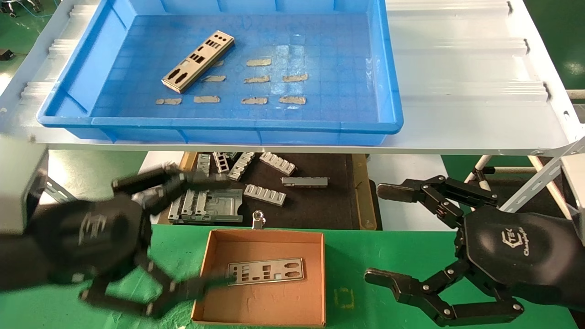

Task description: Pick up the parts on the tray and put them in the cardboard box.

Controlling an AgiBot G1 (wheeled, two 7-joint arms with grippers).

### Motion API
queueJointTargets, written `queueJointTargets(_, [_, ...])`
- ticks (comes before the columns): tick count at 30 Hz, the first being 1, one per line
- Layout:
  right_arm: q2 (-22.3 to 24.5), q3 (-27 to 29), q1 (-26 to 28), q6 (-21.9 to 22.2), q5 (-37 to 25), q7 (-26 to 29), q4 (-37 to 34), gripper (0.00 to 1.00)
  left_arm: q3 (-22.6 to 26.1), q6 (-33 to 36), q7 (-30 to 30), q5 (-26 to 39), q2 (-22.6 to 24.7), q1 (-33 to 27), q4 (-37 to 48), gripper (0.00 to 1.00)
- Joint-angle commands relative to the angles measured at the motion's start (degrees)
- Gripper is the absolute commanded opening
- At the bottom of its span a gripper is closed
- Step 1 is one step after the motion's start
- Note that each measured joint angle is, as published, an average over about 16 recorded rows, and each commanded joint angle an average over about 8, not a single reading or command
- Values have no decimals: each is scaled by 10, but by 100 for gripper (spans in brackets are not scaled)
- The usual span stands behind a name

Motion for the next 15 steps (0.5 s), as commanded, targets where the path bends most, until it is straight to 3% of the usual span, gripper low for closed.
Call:
queueJointTargets(1, [0, 0, 0, 0, 0, 0, 0, 0, -1, -11, -1, 5, 3, -6, 5, 100])
queueJointTargets(15, [0, 0, 0, 0, 0, 0, 0, 0, 49, -112, -4, 139, 98, -190, 208, 100])
